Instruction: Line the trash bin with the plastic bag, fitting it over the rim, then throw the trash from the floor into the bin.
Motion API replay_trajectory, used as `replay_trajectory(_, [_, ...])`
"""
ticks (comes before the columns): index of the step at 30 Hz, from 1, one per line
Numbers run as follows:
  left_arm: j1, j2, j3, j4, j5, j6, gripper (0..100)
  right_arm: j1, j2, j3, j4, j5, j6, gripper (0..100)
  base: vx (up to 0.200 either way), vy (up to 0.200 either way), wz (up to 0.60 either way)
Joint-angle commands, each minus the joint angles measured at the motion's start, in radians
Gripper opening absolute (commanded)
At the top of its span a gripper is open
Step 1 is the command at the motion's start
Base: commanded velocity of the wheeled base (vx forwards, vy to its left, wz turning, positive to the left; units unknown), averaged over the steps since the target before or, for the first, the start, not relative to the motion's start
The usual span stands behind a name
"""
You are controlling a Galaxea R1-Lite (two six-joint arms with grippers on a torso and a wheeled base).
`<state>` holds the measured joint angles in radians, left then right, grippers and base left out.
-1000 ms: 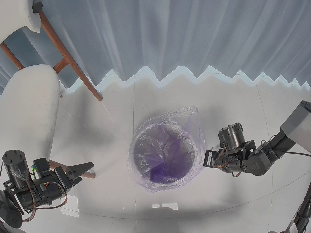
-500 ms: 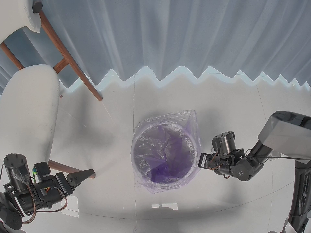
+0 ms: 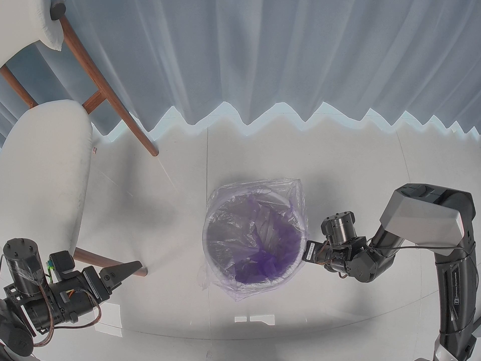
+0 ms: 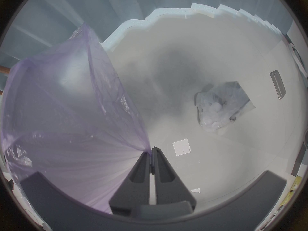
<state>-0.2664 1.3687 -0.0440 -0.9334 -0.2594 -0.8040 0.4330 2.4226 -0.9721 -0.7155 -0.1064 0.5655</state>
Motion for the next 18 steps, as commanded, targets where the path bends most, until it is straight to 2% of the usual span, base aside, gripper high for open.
replay_trajectory(1, [0.009,-0.002,0.000,-0.001,-0.001,-0.001,100,-0.008,0.016,0.000,0.001,0.001,0.007,0,0.000,0.000,0.00])
replay_trajectory(2, [0.010,-0.002,0.000,-0.001,-0.001,-0.001,100,-0.011,0.016,0.001,-0.001,0.002,0.008,0,0.000,0.000,0.00])
replay_trajectory(3, [0.010,0.000,0.000,-0.001,-0.001,-0.003,100,-0.011,0.015,0.003,-0.001,0.001,0.010,100,0.000,0.000,0.00])
replay_trajectory(5, [0.010,0.000,0.000,-0.001,-0.001,-0.004,100,-0.011,0.010,0.004,-0.001,0.001,0.016,100,0.000,0.000,0.00])
replay_trajectory(9, [0.010,0.000,-0.002,-0.001,-0.001,-0.001,100,-0.011,-0.028,0.024,-0.010,-0.001,0.085,100,0.000,0.000,0.00])
replay_trajectory(10, [0.010,0.000,-0.002,-0.001,-0.001,-0.004,100,-0.011,-0.071,0.049,-0.013,0.002,0.146,100,0.000,0.000,0.00])
replay_trajectory(13, [0.012,0.000,-0.005,-0.002,-0.001,-0.006,100,-0.013,-0.148,0.107,-0.012,0.027,0.226,100,0.000,0.000,0.00])
replay_trajectory(18, [0.019,-0.008,0.001,-0.001,-0.001,-0.004,100,-0.030,-0.244,0.190,-0.012,0.063,0.237,100,0.000,0.000,0.00])
